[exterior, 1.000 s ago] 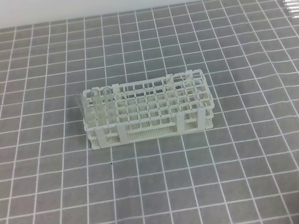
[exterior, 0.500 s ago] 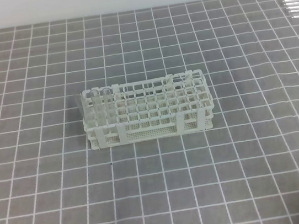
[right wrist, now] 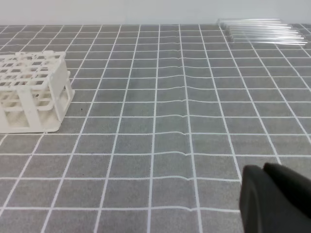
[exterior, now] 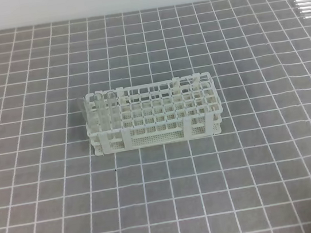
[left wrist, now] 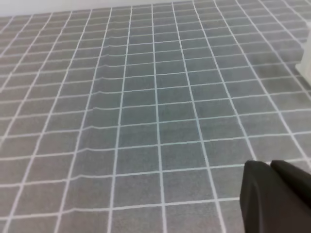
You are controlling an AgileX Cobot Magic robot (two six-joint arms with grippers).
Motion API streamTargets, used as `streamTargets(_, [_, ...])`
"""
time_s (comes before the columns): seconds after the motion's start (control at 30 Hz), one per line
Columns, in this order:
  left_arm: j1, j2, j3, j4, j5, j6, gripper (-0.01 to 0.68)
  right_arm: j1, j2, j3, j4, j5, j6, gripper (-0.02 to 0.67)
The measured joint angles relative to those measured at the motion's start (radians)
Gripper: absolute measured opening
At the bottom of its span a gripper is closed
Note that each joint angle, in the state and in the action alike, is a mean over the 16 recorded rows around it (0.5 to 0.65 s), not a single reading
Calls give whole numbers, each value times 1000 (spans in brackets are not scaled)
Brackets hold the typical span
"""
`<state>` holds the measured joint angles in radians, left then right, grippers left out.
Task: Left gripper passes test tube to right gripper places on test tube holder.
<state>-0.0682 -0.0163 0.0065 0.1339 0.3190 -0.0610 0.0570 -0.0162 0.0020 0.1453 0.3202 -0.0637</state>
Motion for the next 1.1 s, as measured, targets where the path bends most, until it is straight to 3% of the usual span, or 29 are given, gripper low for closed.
streamTargets(0.3, [0,-4,2,0,14,77,-2,0,0,0,0,0,0,-13])
streamTargets(1.1, [0,-2,2,1,16,82,-2,0,2,0,0,0,0,-13])
